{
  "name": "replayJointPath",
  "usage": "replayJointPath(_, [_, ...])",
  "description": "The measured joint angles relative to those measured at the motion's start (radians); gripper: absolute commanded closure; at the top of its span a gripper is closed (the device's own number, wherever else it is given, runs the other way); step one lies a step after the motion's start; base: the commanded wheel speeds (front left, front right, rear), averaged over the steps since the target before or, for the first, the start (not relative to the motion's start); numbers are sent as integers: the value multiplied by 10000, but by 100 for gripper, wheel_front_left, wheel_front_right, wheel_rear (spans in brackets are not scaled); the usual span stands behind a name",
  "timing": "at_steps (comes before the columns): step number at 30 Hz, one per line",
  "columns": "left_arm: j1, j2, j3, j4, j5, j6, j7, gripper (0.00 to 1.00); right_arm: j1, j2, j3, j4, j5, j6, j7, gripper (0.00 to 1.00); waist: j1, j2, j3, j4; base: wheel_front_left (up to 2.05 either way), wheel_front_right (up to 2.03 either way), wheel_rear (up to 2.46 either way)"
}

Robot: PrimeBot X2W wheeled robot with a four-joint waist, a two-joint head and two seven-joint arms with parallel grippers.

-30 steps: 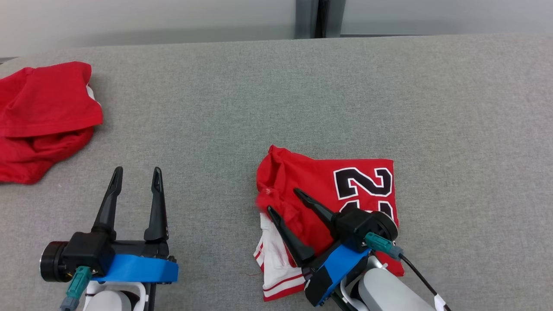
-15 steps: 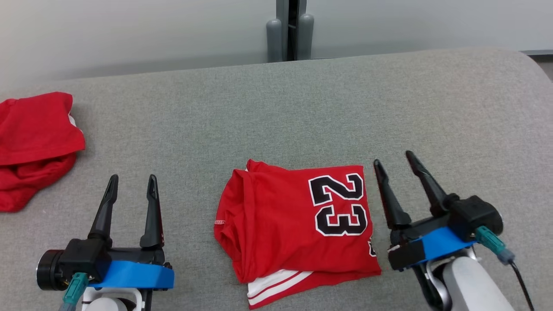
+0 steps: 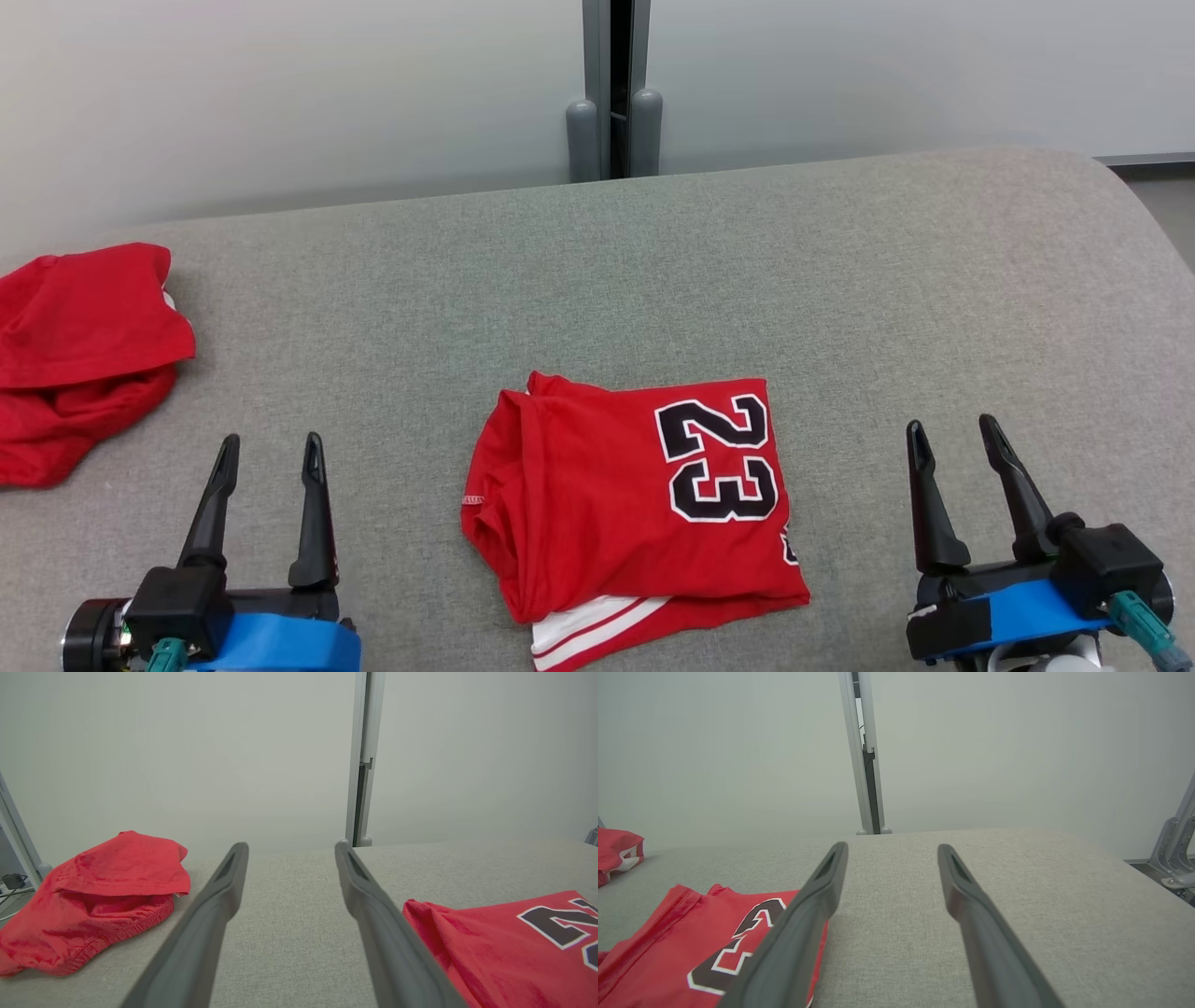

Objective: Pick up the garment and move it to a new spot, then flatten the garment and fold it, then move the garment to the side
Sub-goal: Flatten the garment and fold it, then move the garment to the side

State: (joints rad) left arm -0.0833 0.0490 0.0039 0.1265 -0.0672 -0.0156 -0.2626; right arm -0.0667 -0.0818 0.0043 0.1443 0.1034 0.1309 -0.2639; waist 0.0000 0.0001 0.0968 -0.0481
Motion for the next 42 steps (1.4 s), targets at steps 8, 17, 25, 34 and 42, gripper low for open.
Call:
replayJointPath(8, [422,0,180,0,59,48,0,0,316,196,-138,-10,21,0,0,0,-1,0,-318,25,0,0,0])
replayJointPath(17, [446,0,165,98,67,82,0,0,319,236,-23,132,-94,0,0,0,-1,0,-409,97,0,0,0])
replayJointPath(25, [354,0,52,117,52,127,0,0,-689,8,1197,660,-226,0,4,0,-1,0,-235,144,0,0,0])
replayJointPath(34, [-46,2,-205,174,-23,115,0,0,-1828,-98,2034,2278,-88,2,1011,0,-1,0,200,432,0,0,0])
replayJointPath(42, [-361,0,-410,174,-111,207,0,0,-2013,-161,1904,3852,-44,2,1300,0,0,0,714,676,0,0,0])
